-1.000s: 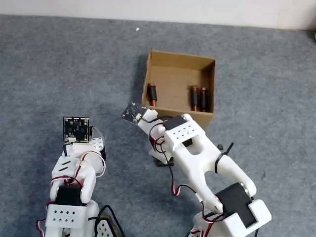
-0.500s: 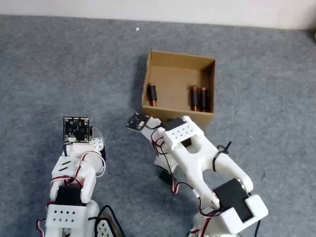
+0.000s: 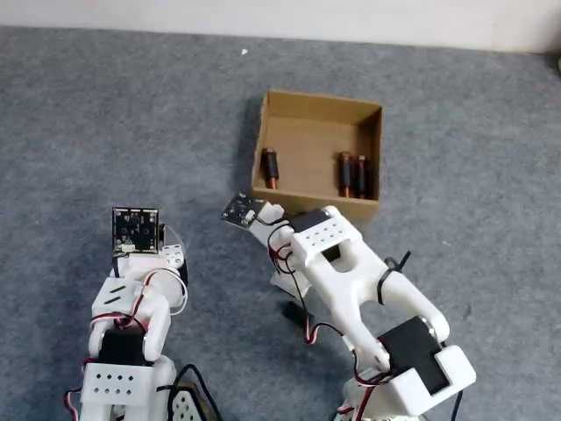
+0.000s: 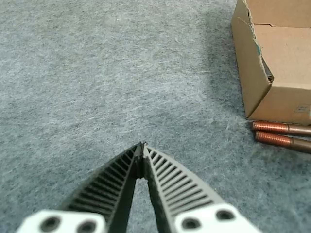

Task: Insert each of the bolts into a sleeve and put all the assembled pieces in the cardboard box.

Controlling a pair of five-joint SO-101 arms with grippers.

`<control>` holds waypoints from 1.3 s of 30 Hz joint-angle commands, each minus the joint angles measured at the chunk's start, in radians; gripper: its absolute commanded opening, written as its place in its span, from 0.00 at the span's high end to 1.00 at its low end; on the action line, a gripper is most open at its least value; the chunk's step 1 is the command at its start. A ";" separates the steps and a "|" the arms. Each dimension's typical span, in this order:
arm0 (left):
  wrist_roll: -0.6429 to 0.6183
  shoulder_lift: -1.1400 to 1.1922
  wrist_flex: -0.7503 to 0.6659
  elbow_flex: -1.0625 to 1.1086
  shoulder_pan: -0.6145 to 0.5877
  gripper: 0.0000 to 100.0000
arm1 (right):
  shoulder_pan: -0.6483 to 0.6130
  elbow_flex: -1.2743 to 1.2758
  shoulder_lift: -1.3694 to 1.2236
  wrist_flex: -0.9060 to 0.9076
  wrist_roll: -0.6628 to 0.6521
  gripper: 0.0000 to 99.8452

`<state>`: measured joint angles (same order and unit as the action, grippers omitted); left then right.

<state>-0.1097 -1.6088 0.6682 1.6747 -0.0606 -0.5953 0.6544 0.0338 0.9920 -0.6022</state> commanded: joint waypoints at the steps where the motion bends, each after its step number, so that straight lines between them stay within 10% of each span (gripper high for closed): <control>1: -0.005 -0.007 0.002 0.030 -0.012 0.97 | -0.007 -0.005 0.022 -0.025 -0.005 0.92; 29: 0.169 -0.008 0.002 0.030 -0.010 0.98 | 0.166 0.010 0.746 0.216 0.483 1.00; 39: 0.173 -0.008 0.048 0.008 -0.012 0.97 | 0.308 0.340 1.112 0.024 0.562 1.00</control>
<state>0.0422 -1.6088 0.6958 1.6747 -0.0606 -0.3682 0.9168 1.0357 1.1254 -0.0621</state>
